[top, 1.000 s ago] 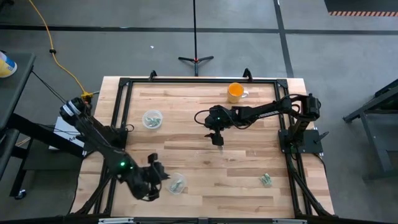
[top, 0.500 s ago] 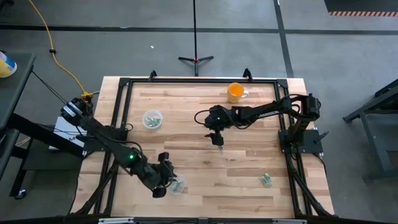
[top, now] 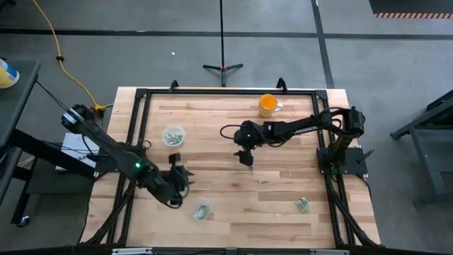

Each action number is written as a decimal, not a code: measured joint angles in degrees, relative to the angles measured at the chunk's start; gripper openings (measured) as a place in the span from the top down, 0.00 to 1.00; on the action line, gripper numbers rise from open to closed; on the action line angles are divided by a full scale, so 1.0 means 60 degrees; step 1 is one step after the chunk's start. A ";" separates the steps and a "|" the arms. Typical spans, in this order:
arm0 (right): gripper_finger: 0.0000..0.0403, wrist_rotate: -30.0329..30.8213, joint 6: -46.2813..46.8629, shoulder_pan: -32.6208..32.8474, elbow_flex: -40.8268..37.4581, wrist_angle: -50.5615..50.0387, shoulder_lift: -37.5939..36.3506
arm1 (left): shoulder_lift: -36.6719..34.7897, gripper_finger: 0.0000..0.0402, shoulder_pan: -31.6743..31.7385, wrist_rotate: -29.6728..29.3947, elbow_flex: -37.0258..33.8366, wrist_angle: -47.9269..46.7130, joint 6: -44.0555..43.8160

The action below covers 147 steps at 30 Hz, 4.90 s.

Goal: Pick and place items into bin
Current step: Put the stevia packet into the bottom transparent bin

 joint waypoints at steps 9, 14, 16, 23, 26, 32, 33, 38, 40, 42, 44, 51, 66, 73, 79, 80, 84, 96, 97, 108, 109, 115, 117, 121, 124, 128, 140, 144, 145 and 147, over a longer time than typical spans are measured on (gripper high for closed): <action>0.35 0.1811 0.1617 0.0775 0.0000 -0.1766 -0.0731 | -0.2093 0.61 0.0007 -0.0470 -0.1662 0.1073 0.1097; 0.35 0.1592 0.2488 0.1513 0.0007 -0.3275 -0.1243 | -0.3207 0.61 0.0000 -0.0489 -0.2927 0.2274 0.1058; 0.35 0.1659 0.2778 0.1849 0.0005 -0.3830 -0.1232 | -0.3461 0.60 0.0000 -0.0495 -0.3235 0.2530 0.1061; 0.35 0.3065 0.3458 0.2721 0.0000 -0.3966 -0.1135 | -0.3650 0.60 0.0000 -0.0492 -0.3435 0.2562 0.1309; 0.35 0.3365 0.3497 0.2935 0.0004 -0.3889 -0.0983 | -0.3650 0.60 0.0000 -0.0489 -0.3435 0.2544 0.1397; 0.35 0.3225 0.3759 0.2989 0.0004 -0.3713 -0.0483 | -0.3650 0.60 0.0000 -0.0485 -0.3435 0.2467 0.1652; 0.35 0.3216 0.3778 0.2989 0.0004 -0.3742 -0.0380 | -0.3650 0.60 0.0000 -0.0485 -0.3435 0.2478 0.1655; 0.35 0.3245 0.3885 0.2981 -0.0004 -0.3743 -0.0063 | -0.3650 0.60 0.0000 -0.0482 -0.3435 0.2464 0.1655; 0.38 0.3406 0.4018 0.2981 -0.0004 -0.3790 -0.0052 | -0.3650 0.60 0.0000 -0.0481 -0.3435 0.2412 0.1655; 0.43 0.3417 0.4063 0.2981 -0.0004 -0.3753 -0.0059 | -0.3650 0.60 0.0000 -0.0481 -0.3435 0.2376 0.1657; 0.50 0.3302 0.3954 0.2981 -0.0004 -0.3782 -0.0056 | -0.3650 0.60 0.0000 -0.0481 -0.3435 0.2373 0.1655; 0.85 0.2871 0.3640 0.2981 -0.0004 -0.3721 -0.0056 | -0.3650 0.60 0.0000 -0.0481 -0.3435 0.2373 0.1637; 0.99 0.1148 -0.0003 0.3892 0.0004 0.4573 0.0260 | -0.3643 0.60 0.0000 -0.0479 -0.3433 0.2413 0.1557; 0.99 0.0491 -0.0409 0.4183 0.0725 0.5342 0.1127 | -0.3643 0.60 0.0000 -0.0510 -0.3428 0.2522 0.1555; 0.99 0.0222 -0.0917 0.4325 0.2691 0.3338 0.2204 | -0.3643 0.60 0.0000 -0.0510 -0.3428 0.2548 0.1521; 1.00 0.0225 -0.0975 0.4342 0.3010 0.2956 0.2358 | -0.3643 0.60 0.0000 -0.0510 -0.3428 0.2558 0.1521; 0.99 0.0195 -0.1167 0.4416 0.4049 0.2433 0.2867 | -0.3643 0.60 0.0000 -0.0510 -0.3428 0.2514 0.1531; 0.85 -0.0340 -0.1158 0.4551 0.4783 0.2139 0.3055 | -0.3646 0.60 0.0000 -0.0507 -0.3428 0.2235 0.1575; 0.82 -0.0335 -0.1121 0.4570 0.4783 0.2157 0.3055 | -0.3646 0.60 0.0000 -0.0507 -0.3428 0.2200 0.1575; 0.58 0.1693 0.1303 0.4661 0.4783 -0.1030 0.2289 | -0.3646 0.60 0.0000 -0.0001 -0.3428 0.2038 0.1531; 0.57 0.1804 0.1857 0.4680 0.4783 -0.1875 0.2112 | -0.3646 0.60 0.0000 0.0015 -0.3428 0.2042 0.1535; 0.59 0.2122 0.5171 0.5175 0.4783 -0.7129 0.1232 | -0.3650 0.60 0.0000 0.0157 -0.3428 0.1969 0.1557; 0.61 0.1971 0.6546 0.5468 0.4783 -0.8970 0.0992 | -0.3650 0.60 0.0000 0.0276 -0.3428 0.1939 0.1558; 0.64 0.1729 0.9328 0.6319 0.4732 -1.1745 0.0451 | -0.3650 0.60 0.0000 0.0406 -0.3428 0.1899 0.1561; 0.64 0.1794 1.1188 0.7136 0.4732 -1.2460 0.0112 | -0.3650 0.60 0.0000 0.0587 -0.3428 0.1896 0.1636; 0.60 0.2165 1.3074 0.8289 0.4736 -1.2460 -0.0066 | -0.3650 0.60 0.0000 0.0721 -0.3428 0.1892 0.1829; 0.44 0.2099 1.4632 0.9820 0.4736 -1.2597 0.1122 | -0.3646 0.60 0.0000 0.0718 -0.3428 0.1909 0.1888; 0.46 0.1734 1.4828 0.9815 0.4733 -1.2617 0.1597 | -0.3646 0.60 0.0000 0.0717 -0.3428 0.1947 0.1885; 0.47 0.1733 1.4842 0.9815 0.4736 -1.2638 0.1687 | -0.3646 0.60 0.0000 0.0717 -0.3428 0.1948 0.1885; 0.47 0.1733 1.4849 0.9815 0.4736 -1.2682 0.1825 | -0.3646 0.60 0.0000 0.0717 -0.3428 0.1950 0.1881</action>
